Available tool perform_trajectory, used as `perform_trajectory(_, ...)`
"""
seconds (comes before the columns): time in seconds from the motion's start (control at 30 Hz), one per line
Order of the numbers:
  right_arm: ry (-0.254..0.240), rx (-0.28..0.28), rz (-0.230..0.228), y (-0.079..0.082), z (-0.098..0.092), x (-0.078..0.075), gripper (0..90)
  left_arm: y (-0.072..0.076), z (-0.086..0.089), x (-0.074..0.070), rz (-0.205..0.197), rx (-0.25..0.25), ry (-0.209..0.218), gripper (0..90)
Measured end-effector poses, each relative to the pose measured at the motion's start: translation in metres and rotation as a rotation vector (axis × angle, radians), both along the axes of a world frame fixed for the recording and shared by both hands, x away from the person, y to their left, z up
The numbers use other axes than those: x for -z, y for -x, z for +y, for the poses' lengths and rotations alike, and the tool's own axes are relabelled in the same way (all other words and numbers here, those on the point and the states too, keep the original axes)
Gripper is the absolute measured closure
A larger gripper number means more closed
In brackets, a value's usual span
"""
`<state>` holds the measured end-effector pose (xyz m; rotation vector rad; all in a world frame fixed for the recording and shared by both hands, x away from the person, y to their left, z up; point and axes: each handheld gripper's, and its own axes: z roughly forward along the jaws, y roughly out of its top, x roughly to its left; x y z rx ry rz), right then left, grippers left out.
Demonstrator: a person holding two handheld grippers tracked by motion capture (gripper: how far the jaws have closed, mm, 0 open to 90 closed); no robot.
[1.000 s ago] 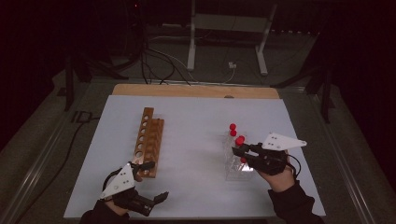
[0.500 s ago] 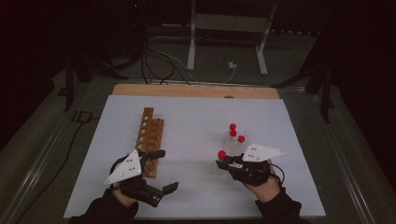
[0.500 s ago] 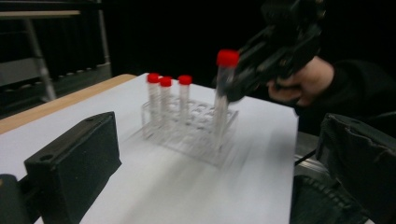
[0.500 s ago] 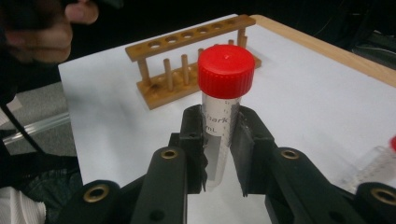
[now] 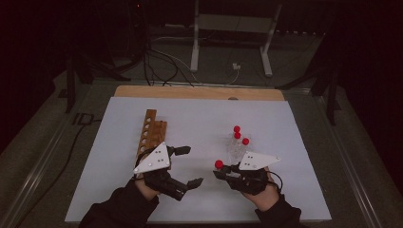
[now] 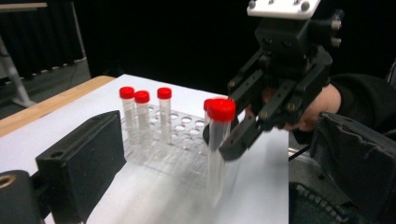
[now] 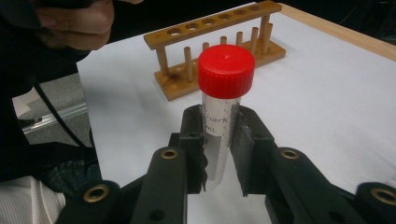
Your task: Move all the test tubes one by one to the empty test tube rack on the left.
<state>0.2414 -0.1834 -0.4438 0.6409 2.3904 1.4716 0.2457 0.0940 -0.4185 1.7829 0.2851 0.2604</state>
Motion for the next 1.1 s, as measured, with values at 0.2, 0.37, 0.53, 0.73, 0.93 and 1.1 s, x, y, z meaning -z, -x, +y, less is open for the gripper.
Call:
perform_trajectory(0.2, 0.000, -0.007, -0.002, 0.001, 0.001, 0.001, 74.9, -0.006, -0.018, 0.000, 0.016, 0.038, -0.011, 8.7)
perform_trajectory(0.37, -0.001, -0.012, -0.003, 0.002, 0.003, 0.001, 74.9, -0.009, -0.032, 0.003, 0.016, 0.055, -0.018, 21.0)
perform_trajectory(0.53, -0.005, -0.014, -0.002, 0.003, 0.003, 0.001, 74.9, -0.012, -0.040, 0.003, 0.003, 0.050, -0.034, 33.5)
perform_trajectory(0.73, -0.004, -0.017, 0.001, 0.002, 0.005, 0.002, 74.9, -0.013, -0.046, 0.008, -0.018, 0.049, -0.066, 52.1)
perform_trajectory(0.93, -0.005, -0.014, -0.007, 0.003, 0.004, 0.001, 74.8, -0.014, -0.046, 0.009, -0.020, 0.060, -0.079, 68.3)
perform_trajectory(1.1, -0.004, -0.008, -0.005, 0.003, 0.003, 0.001, 74.9, -0.014, -0.048, 0.007, -0.025, 0.058, -0.096, 71.4)
